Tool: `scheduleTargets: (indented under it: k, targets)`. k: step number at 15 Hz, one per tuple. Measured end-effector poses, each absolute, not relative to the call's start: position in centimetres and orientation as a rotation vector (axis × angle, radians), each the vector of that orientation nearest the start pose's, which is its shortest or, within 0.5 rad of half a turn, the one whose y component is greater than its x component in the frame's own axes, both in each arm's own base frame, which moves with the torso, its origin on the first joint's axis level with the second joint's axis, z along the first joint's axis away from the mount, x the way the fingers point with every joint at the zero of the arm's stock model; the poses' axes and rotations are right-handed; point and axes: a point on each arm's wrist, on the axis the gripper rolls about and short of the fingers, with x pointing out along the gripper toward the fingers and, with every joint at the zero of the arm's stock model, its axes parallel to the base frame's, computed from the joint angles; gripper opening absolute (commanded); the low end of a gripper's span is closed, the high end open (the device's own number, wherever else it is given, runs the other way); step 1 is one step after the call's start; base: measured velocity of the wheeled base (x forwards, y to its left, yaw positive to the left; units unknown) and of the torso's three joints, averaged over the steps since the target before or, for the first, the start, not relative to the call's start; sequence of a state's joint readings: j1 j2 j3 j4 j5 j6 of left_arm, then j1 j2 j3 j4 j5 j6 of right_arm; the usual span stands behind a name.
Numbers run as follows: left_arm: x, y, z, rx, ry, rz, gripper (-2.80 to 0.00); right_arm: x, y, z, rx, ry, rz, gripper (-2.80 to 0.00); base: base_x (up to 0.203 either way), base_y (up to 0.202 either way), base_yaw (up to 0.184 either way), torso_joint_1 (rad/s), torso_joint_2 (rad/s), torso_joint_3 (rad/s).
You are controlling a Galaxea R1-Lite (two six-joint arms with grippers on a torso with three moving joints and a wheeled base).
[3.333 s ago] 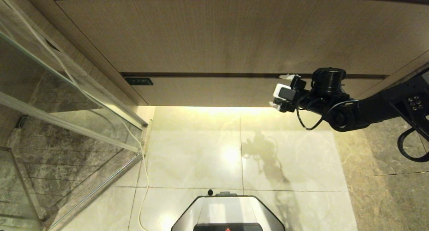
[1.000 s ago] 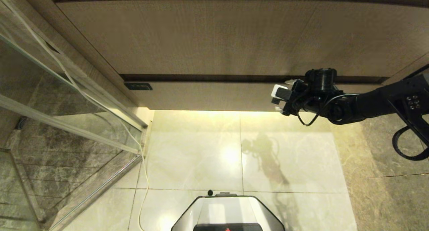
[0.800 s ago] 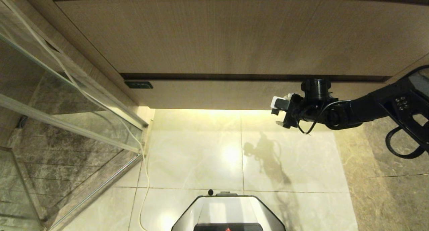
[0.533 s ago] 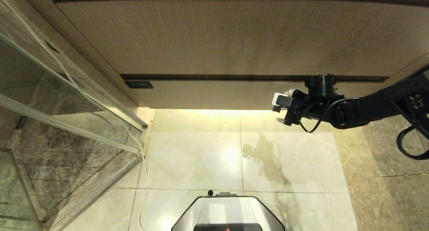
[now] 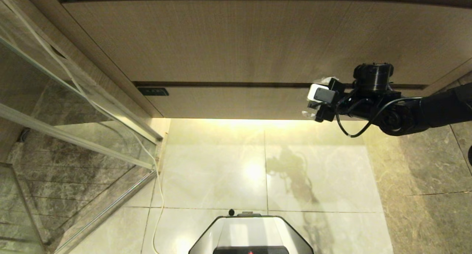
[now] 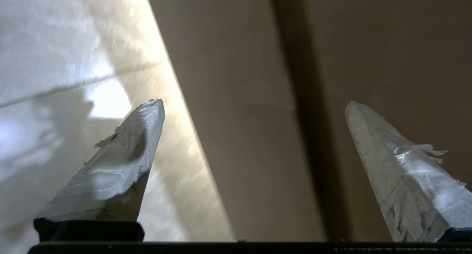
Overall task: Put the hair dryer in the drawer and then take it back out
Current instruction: Pull open the drawer
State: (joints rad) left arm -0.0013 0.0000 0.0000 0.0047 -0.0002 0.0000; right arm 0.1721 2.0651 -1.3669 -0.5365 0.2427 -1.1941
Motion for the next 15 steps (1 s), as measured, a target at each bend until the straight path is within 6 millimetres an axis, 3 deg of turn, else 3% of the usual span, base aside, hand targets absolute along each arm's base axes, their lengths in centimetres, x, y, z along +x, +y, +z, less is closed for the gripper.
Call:
scheduleTargets:
  k: [4, 15]
  targets:
    - [-2.3, 0.0, 7.5, 0.000, 0.005, -0.002, -2.80, 42.0, 7.9, 19.7, -1.186, -0.220, 0.458, 0.00, 0.000, 0.000, 0.000, 0.000, 0.00, 0.000]
    - [-2.3, 0.0, 7.5, 0.000, 0.004, -0.002, -2.80, 44.9, 7.3, 14.7, -1.227, -0.105, 0.478, 0.00, 0.000, 0.000, 0.000, 0.000, 0.00, 0.000]
